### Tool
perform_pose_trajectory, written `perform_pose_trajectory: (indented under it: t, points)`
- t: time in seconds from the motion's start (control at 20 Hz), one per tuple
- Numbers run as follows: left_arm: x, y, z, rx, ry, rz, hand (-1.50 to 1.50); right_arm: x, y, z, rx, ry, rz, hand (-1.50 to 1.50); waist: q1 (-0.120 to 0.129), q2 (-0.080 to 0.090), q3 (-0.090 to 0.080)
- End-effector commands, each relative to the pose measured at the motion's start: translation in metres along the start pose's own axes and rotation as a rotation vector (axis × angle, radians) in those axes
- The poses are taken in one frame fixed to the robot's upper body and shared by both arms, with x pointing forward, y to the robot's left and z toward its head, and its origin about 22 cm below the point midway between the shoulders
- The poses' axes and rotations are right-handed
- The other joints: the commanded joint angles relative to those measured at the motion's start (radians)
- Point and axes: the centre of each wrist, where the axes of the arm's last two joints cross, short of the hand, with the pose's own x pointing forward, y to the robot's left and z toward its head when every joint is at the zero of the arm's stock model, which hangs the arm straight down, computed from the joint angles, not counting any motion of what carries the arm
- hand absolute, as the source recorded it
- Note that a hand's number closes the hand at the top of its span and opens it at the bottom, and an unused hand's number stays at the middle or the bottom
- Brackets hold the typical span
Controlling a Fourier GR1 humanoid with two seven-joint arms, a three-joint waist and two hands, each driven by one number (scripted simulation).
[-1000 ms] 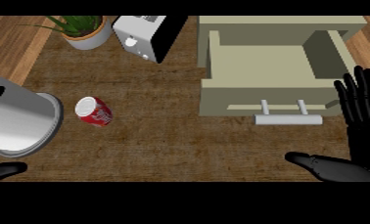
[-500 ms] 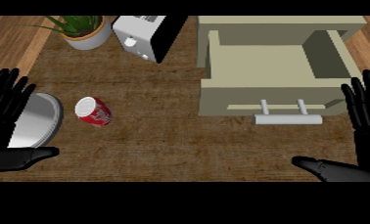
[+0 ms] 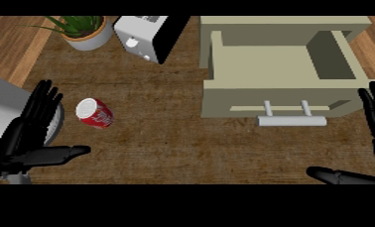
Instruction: Pick up the can, place it into the drawer and close the drawer
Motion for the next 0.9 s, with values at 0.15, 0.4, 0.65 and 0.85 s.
perform_pose_trajectory:
  t: [0.15,0.4,0.65,0.85]
  points:
    - [-0.024,0.009,-0.005,0.036,0.033,-0.005,-1.50,0.006,-0.025,0.019,-0.022,-0.003,0.009,-1.50,-0.001,-0.001,0.000]
    - [-0.063,-0.005,-0.007,0.062,0.047,-0.025,-1.50,0.012,-0.017,-0.001,-0.017,0.000,0.008,-1.50,0.002,0.000,0.000]
    - [-0.094,0.013,-0.012,0.102,0.061,-0.009,-1.50,0.015,-0.017,0.012,0.004,-0.016,0.012,-1.50,-0.002,0.000,0.000]
    - [-0.099,0.009,-0.004,0.088,0.116,-0.006,-1.50,0.017,-0.019,0.032,-0.030,-0.011,-0.006,-1.50,-0.002,-0.001,0.000]
